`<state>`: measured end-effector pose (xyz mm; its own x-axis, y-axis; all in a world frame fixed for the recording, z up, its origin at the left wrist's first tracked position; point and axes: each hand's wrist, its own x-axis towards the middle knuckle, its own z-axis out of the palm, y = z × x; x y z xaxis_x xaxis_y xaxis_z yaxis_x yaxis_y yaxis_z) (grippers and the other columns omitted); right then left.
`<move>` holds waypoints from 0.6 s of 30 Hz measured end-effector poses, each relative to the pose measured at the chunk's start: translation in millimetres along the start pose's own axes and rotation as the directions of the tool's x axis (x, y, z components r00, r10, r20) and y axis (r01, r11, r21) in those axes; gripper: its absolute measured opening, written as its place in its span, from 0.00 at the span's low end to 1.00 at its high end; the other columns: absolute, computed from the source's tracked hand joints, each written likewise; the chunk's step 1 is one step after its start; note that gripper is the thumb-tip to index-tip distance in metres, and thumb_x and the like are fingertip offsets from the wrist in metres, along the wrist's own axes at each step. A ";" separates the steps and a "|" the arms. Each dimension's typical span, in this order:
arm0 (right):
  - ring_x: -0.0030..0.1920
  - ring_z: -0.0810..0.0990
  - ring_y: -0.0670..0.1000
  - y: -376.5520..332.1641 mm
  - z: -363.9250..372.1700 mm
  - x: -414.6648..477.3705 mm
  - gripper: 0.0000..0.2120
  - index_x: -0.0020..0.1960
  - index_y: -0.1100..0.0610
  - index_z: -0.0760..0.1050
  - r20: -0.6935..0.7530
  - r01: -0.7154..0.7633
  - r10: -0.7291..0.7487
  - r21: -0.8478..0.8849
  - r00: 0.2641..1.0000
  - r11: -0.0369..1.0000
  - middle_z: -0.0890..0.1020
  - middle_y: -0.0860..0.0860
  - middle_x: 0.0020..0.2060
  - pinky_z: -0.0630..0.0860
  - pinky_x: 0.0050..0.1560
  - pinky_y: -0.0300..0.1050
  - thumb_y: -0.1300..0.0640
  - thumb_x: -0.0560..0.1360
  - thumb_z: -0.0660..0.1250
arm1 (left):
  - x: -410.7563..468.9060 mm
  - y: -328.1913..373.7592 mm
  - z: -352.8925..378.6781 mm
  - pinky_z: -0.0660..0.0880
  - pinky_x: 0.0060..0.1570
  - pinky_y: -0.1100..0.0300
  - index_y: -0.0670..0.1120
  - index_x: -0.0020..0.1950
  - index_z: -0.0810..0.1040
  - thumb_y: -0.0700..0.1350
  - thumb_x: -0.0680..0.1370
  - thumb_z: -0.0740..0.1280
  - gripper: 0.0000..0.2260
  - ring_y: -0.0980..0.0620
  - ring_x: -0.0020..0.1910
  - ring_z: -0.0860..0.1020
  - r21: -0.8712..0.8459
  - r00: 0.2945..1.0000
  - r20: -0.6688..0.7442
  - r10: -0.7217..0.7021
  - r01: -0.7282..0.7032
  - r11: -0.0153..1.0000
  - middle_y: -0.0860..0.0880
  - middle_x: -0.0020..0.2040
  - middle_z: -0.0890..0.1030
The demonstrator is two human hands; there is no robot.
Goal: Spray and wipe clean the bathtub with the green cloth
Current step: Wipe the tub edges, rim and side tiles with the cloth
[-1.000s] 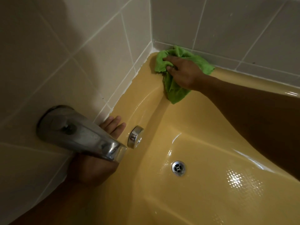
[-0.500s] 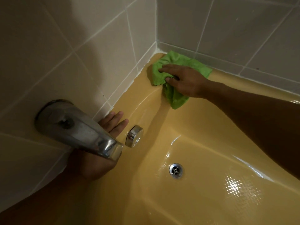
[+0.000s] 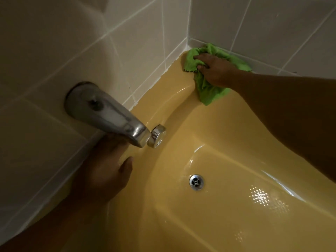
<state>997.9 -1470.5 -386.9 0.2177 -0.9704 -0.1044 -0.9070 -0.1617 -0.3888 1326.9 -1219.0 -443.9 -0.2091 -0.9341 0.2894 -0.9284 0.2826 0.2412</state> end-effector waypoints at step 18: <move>0.78 0.63 0.50 -31.7 30.8 -41.5 0.20 0.76 0.46 0.70 0.025 0.235 -0.238 0.108 0.971 0.966 0.68 0.45 0.77 0.55 0.77 0.45 0.53 0.85 0.60 | -28.2 11.2 -6.3 0.58 0.76 0.57 0.50 0.80 0.68 0.61 0.79 0.61 0.31 0.53 0.80 0.62 0.021 0.976 -0.009 -0.219 0.219 0.975 0.52 0.80 0.68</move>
<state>1028.8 -1419.5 -398.5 0.4368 -0.8990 -0.0319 -0.7863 -0.3644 -0.4989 1324.3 -1188.2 -443.5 0.0022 -0.9713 0.2380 -0.9581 0.0662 0.2788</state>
